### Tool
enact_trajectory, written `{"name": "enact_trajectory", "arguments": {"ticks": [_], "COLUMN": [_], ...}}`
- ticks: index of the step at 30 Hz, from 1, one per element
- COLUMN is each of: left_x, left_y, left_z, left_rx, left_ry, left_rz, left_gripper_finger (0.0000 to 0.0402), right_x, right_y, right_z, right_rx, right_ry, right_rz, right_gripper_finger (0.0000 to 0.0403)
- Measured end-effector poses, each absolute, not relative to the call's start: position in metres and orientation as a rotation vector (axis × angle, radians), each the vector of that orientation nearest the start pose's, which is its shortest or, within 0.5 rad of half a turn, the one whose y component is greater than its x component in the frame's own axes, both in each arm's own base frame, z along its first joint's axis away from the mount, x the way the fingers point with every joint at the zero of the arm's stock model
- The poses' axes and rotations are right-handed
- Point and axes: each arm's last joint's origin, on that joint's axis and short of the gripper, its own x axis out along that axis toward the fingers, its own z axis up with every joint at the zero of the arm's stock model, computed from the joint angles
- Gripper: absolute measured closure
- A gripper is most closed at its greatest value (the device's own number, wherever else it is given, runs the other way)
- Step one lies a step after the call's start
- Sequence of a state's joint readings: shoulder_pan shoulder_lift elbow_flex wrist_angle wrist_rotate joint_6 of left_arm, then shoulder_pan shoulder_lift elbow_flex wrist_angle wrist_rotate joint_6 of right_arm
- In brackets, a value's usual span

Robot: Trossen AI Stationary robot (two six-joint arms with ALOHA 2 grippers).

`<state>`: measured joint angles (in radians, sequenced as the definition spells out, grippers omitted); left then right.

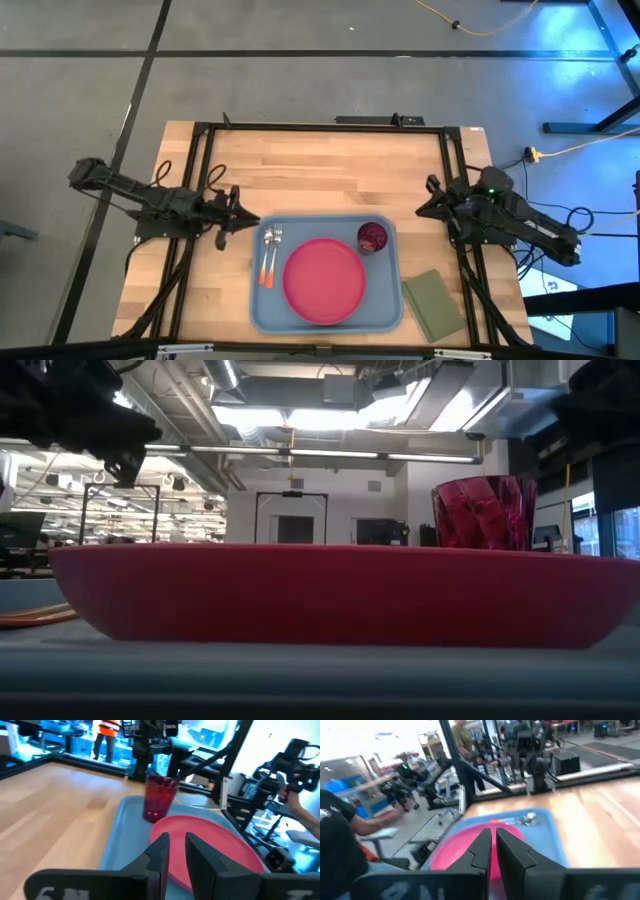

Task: Pick and place plate/cup/fork/spoon on tray
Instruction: Return to Home Position

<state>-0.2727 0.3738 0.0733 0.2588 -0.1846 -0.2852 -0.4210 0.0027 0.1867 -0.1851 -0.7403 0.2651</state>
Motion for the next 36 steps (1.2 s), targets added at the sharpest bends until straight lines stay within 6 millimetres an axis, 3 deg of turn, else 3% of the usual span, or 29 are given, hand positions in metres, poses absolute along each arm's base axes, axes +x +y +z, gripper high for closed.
{"name": "enact_trajectory", "arguments": {"ticks": [7, 10, 14, 21, 30, 36], "left_x": [0.117, 0.116, 0.116, 0.116, 0.113, 0.11], "left_y": [-0.021, -0.02, -0.019, -0.016, -0.015, -0.017], "left_z": [0.179, 0.175, 0.167, 0.165, 0.145, 0.157], "left_rx": [-0.25, -0.243, -0.241, -0.177, -0.164, -0.169], "left_ry": [-0.013, -0.01, 0.015, 0.029, 0.218, 0.13], "left_rz": [-0.033, -0.028, 0.011, 0.115, 0.153, 0.053], "left_gripper_finger": [0.0346, 0.0346, 0.0346, 0.0347, 0.0347, 0.0347], "right_x": [0.086, 0.089, 0.091, 0.094, 0.094, 0.094], "right_y": [-0.017, -0.018, -0.018, -0.021, -0.021, -0.021], "right_z": [0.189, 0.179, 0.18, 0.172, 0.172, 0.172], "right_rx": [0.181, 0.239, 0.256, 0.133, 0.137, 0.209], "right_ry": [-0.08, -0.079, -0.101, -0.065, -0.067, -0.066], "right_rz": [0.326, 0.326, 0.248, 0.02, 0.024, 0.028], "right_gripper_finger": [0.037, 0.037, 0.037, 0.037, 0.037, 0.037]}}
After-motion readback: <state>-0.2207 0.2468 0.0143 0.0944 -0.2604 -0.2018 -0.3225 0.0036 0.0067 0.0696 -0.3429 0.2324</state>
